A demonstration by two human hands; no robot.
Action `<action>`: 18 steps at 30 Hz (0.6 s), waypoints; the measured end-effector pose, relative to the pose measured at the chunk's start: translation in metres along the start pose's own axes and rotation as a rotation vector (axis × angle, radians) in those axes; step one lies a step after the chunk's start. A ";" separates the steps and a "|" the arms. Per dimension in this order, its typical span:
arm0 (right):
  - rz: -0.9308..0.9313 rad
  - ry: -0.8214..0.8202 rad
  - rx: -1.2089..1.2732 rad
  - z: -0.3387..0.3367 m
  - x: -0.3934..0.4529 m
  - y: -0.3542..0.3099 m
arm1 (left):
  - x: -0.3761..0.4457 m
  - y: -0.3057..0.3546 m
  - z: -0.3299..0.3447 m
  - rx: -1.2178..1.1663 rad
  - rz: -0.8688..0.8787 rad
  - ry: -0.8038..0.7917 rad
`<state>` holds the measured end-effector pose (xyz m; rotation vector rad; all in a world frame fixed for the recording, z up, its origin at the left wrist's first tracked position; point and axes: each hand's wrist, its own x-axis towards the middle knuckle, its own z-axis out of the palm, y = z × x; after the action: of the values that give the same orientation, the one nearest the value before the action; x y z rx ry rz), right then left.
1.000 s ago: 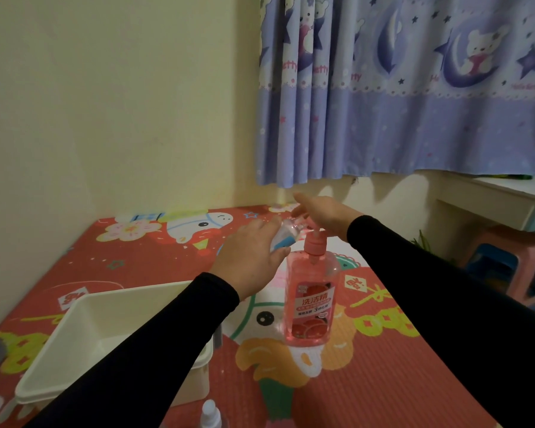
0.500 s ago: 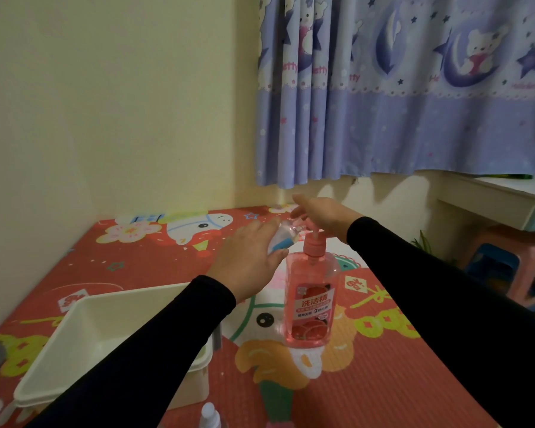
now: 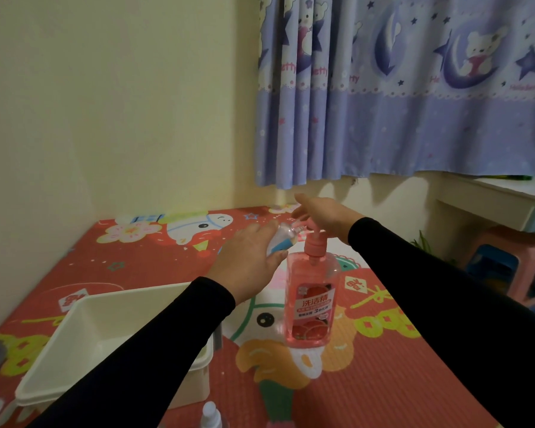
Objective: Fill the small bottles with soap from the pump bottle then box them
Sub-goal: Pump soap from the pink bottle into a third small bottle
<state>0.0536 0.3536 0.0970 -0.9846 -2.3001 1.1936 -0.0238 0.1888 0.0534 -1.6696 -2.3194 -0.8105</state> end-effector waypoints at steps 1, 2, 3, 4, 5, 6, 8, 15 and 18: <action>-0.001 0.000 -0.004 0.000 0.001 0.001 | 0.000 0.000 0.000 0.002 -0.002 -0.003; -0.006 -0.001 0.006 0.002 0.002 0.002 | -0.001 0.000 0.001 0.001 -0.007 -0.005; -0.005 -0.001 0.030 0.005 0.003 0.004 | -0.002 -0.001 0.003 -0.001 -0.010 -0.008; -0.002 0.001 0.052 0.007 0.004 0.005 | -0.002 -0.002 0.005 -0.003 -0.011 -0.010; 0.005 0.000 0.053 0.009 0.003 0.007 | -0.003 -0.002 0.007 -0.004 -0.013 -0.013; 0.009 -0.003 0.035 0.010 0.002 0.007 | -0.003 -0.003 0.008 -0.004 -0.017 -0.015; 0.001 -0.010 0.012 0.011 0.001 0.008 | -0.003 -0.003 0.010 -0.005 -0.019 -0.012; 0.009 -0.013 0.058 0.001 -0.001 -0.001 | 0.001 -0.005 0.002 -0.010 0.002 0.004; -0.001 -0.010 0.051 0.005 0.004 0.004 | 0.000 -0.005 0.005 -0.018 -0.007 0.001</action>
<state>0.0492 0.3553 0.0910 -0.9610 -2.2656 1.2526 -0.0272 0.1902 0.0477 -1.6689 -2.3249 -0.8365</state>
